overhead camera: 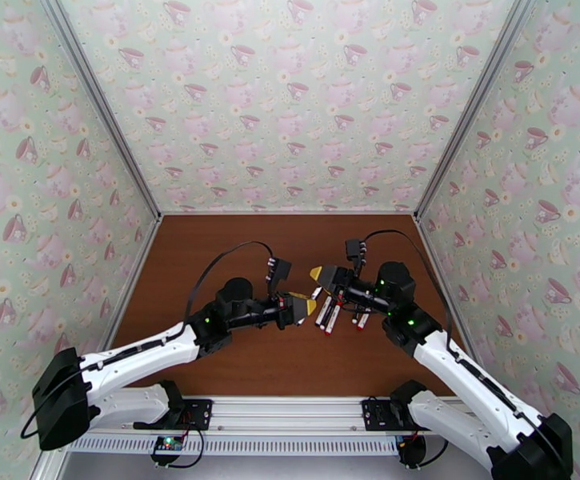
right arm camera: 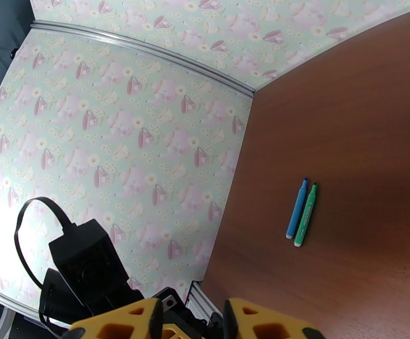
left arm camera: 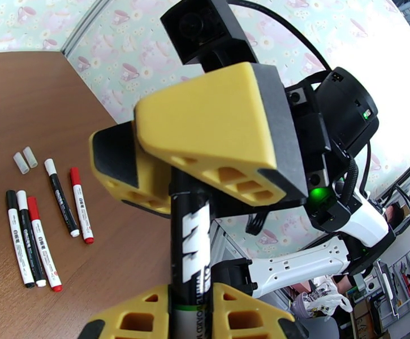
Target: Open the pen caps
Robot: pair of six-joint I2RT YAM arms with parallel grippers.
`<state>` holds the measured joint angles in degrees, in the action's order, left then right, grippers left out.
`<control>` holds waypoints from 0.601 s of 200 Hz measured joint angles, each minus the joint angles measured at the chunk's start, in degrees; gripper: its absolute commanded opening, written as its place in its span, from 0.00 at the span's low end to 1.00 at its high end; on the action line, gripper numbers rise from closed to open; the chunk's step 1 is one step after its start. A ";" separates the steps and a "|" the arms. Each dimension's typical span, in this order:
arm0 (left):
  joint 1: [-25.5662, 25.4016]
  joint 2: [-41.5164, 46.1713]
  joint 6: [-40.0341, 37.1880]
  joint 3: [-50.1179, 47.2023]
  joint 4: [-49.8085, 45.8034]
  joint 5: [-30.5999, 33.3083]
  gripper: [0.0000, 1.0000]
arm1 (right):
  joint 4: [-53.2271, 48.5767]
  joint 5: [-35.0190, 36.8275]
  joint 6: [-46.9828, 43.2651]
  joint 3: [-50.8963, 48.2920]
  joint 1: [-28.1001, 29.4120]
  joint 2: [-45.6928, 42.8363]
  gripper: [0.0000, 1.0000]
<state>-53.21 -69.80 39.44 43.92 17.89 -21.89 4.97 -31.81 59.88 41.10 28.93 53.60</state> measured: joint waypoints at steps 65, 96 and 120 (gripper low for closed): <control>-0.24 -0.61 -0.66 0.44 0.48 -0.44 0.00 | -1.62 0.68 -0.76 0.35 0.00 -0.59 0.01; -1.64 -0.74 -4.20 4.17 -6.54 1.81 0.00 | -7.13 3.85 -1.36 2.29 0.07 -1.79 0.00; -3.76 -0.74 -7.82 7.39 -11.98 5.70 0.00 | -12.63 6.95 -1.88 4.68 0.74 -3.02 0.00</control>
<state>-56.97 -70.54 31.62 51.31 5.91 -16.19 -7.66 -24.86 58.00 45.78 29.67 50.59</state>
